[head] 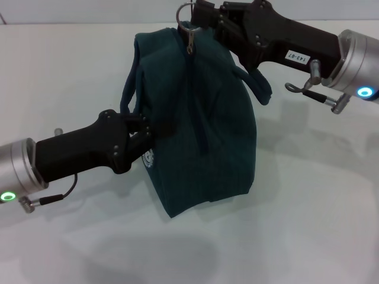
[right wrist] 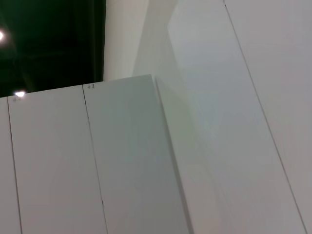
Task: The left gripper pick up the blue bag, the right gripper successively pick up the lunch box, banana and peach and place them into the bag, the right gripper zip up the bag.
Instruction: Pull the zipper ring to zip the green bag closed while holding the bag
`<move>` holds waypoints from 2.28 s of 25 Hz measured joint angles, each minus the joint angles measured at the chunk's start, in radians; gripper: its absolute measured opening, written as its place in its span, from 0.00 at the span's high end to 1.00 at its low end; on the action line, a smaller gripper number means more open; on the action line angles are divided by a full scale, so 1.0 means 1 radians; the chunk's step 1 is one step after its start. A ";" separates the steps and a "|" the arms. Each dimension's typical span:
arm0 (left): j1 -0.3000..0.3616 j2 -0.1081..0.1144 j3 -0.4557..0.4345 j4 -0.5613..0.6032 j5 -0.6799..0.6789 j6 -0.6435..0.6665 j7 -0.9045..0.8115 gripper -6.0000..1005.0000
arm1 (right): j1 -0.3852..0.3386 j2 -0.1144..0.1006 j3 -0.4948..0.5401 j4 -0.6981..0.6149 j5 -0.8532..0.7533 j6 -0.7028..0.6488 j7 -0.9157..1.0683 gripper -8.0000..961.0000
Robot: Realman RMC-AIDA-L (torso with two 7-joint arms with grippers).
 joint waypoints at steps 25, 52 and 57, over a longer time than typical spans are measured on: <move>-0.011 0.008 0.047 0.003 0.032 0.029 0.086 0.93 | -0.011 0.000 -0.009 0.044 0.012 0.031 0.002 0.98; -0.041 0.012 0.064 0.003 0.097 0.032 0.116 0.93 | -0.034 0.000 -0.001 0.041 0.031 0.049 0.000 0.98; -0.044 0.012 0.082 0.003 0.105 0.042 0.135 0.93 | -0.030 0.000 -0.007 0.042 0.027 0.066 -0.001 0.98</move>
